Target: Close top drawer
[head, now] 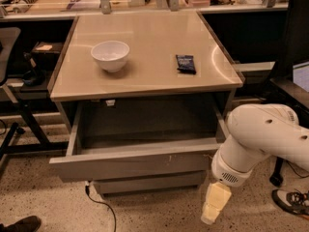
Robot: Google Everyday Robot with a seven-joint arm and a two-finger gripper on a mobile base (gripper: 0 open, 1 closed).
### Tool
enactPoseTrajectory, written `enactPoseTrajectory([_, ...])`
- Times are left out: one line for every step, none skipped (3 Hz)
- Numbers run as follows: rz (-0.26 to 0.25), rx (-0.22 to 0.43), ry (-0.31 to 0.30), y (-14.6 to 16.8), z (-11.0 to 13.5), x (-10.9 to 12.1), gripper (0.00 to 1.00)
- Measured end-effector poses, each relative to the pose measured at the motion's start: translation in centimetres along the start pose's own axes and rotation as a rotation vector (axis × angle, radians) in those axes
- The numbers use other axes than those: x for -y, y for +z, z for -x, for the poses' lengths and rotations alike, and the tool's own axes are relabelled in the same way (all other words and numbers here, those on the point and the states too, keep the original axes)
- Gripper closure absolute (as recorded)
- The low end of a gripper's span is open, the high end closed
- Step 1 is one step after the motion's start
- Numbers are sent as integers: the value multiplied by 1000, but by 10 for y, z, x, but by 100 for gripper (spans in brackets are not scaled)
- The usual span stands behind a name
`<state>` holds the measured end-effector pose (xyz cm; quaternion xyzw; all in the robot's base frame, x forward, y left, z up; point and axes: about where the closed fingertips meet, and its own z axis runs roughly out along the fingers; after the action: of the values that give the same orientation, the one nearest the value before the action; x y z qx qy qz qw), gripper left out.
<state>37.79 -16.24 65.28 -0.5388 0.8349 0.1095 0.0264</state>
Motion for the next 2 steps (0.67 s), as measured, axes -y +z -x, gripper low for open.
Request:
enactPoseTrajectory([0,0,0,0,0,0,19])
enactPoseTrajectory([0,0,0,0,0,0,43])
